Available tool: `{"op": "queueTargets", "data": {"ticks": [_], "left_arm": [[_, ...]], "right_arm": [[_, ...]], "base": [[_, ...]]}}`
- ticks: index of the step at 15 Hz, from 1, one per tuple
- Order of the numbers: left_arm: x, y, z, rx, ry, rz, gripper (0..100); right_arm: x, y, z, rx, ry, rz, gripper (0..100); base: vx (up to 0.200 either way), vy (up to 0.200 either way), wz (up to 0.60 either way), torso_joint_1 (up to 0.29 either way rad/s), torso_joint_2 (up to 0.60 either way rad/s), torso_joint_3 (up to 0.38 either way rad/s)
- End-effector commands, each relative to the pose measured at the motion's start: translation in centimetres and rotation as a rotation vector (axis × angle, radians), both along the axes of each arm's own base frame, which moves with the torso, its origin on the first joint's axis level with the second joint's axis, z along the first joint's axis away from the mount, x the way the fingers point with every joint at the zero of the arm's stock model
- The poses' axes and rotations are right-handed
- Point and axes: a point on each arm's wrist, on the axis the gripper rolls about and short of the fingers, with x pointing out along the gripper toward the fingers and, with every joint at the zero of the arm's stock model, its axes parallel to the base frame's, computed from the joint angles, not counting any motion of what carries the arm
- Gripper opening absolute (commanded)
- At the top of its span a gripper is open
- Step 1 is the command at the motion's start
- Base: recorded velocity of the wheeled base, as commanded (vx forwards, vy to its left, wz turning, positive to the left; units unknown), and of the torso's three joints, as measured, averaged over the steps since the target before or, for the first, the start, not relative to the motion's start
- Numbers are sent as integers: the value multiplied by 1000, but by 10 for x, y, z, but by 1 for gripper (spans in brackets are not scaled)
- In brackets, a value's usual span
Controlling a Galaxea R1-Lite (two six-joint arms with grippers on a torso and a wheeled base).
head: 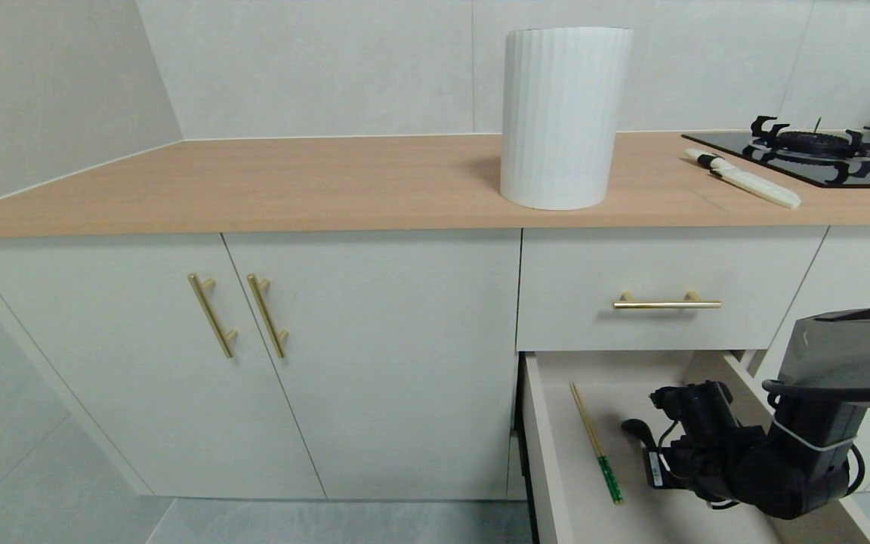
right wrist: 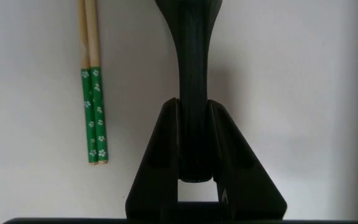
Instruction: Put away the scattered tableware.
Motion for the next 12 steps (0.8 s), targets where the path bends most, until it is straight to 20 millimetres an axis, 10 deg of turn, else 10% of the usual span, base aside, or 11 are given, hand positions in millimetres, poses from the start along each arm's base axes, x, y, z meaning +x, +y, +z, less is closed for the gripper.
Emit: {"op": "queueTargets", "data": {"ticks": [1,8,12], "left_arm": [[0,0,0,0,2,1,100],[0,0,0,2,1,0,100],[0,0,0,0,2,0,100]], "right_arm": [[0,0,-1,0,2,0,100],[0,0,3,3,-9,-1,100],[-5,-2,44,34,-109,3,100]], "base": [[0,0,0,0,0,0],[0,0,0,0,0,0],[0,0,0,0,0,0]]}}
